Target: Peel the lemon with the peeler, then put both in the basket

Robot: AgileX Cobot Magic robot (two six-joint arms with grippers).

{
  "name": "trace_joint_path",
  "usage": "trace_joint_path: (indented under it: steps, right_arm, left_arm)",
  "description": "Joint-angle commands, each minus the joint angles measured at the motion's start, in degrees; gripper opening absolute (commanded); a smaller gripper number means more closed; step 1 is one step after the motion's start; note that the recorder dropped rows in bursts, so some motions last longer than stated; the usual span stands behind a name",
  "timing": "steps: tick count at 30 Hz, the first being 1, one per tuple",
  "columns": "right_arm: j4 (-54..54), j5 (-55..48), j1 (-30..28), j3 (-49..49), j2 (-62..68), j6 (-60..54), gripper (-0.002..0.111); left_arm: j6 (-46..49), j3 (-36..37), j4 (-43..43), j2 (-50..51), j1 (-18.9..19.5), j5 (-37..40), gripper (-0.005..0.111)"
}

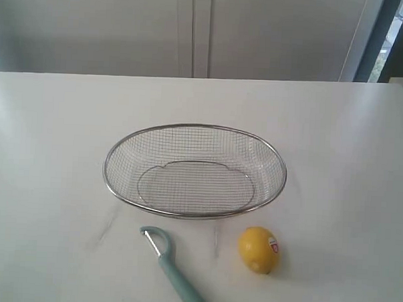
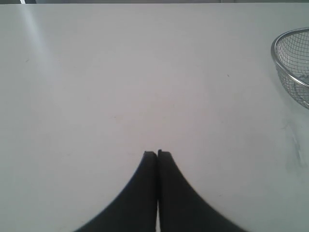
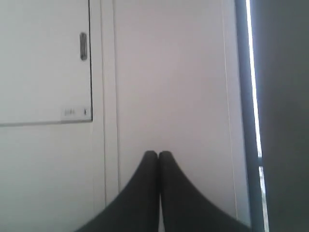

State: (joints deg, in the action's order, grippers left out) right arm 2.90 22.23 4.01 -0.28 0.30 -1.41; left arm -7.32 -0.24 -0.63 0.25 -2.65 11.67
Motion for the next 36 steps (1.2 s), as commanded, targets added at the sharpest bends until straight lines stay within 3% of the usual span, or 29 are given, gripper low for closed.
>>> trace_joint_path:
  steps: [1,7,14,22,29,36]
  right_arm:
    - [9.8,7.7,0.3,0.3,-0.3,0.2,0.0]
    - [26.6,9.1,0.3,0.3,-0.3,0.2,0.0]
    - [27.2,21.0,0.3,0.3,-0.3,-1.3,0.0]
    - [25.5,20.0,0.3,-6.0,6.7,-7.0,0.0]
    - [19.2,-14.8,0.3,-20.5,25.9,-12.1,0.0]
    - [17.2,-39.9,0.3,-33.3,45.9,-14.0,0.0]
  left_arm:
    - [-0.2,0.2,0.1,-0.3,0.2,-0.1,0.0]
    - [-0.2,0.2,0.1,-0.3,0.2,-0.1,0.0]
    - [-0.2,0.2,0.1,-0.3,0.2,-0.1,0.0]
    - [-0.2,0.2,0.1,-0.3,0.2,-0.1,0.0]
    - [-0.2,0.2,0.1,-0.3,0.2,-0.1,0.0]
    - [-0.2,0.2,0.1,-0.3,0.2,-0.1,0.0]
